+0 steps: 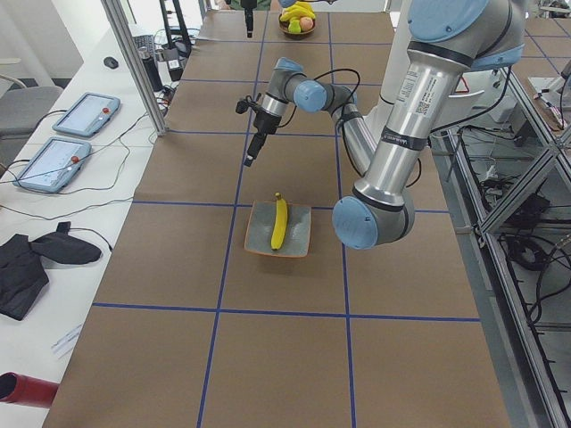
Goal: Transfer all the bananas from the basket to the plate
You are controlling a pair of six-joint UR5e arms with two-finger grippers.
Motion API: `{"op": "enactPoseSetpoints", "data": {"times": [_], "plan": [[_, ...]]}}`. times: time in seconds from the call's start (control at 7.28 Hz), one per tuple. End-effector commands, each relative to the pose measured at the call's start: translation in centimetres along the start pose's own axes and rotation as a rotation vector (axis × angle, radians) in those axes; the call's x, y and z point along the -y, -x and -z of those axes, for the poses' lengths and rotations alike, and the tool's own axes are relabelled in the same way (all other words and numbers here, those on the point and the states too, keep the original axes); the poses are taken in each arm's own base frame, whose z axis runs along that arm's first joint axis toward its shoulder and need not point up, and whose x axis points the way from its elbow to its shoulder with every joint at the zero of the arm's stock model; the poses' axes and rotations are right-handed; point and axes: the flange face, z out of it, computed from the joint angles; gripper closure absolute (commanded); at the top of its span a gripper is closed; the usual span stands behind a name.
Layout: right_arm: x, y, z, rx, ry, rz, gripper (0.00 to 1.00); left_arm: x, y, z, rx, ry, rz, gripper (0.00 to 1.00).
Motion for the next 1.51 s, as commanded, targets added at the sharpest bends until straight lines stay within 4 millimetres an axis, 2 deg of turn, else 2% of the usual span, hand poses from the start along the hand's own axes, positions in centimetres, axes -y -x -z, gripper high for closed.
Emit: {"op": "enactPoseSetpoints", "data": {"times": [0.0, 0.41, 0.69, 0.82, 0.96, 1.37], "plan": [[-1.4, -9.3, -0.2, -0.031, 0.027, 0.054, 0.00, 2.2, 0.1, 1.2, -0.091, 0.058, 0.045, 0.00], [-7.8, -25.9, -1.0, -0.084, 0.092, 0.087, 0.00, 2.8, -0.7, 0.9, -0.092, 0.065, 0.043, 0.00], [-11.7, -38.2, -1.8, -0.089, 0.151, 0.031, 0.00, 2.9, -1.0, 0.5, -0.091, 0.066, 0.043, 0.00], [-13.1, -41.3, -3.8, -0.081, 0.197, -0.028, 0.00, 2.9, -1.0, 0.3, -0.090, 0.068, 0.043, 0.00], [-14.7, -42.7, -5.6, -0.076, 0.235, -0.056, 0.00, 3.4, -1.6, 0.4, -0.090, 0.068, 0.042, 0.00], [-22.3, -46.0, -10.2, -0.059, 0.338, -0.139, 0.00, 4.4, -2.8, 0.7, -0.096, 0.063, 0.041, 0.00]]}}
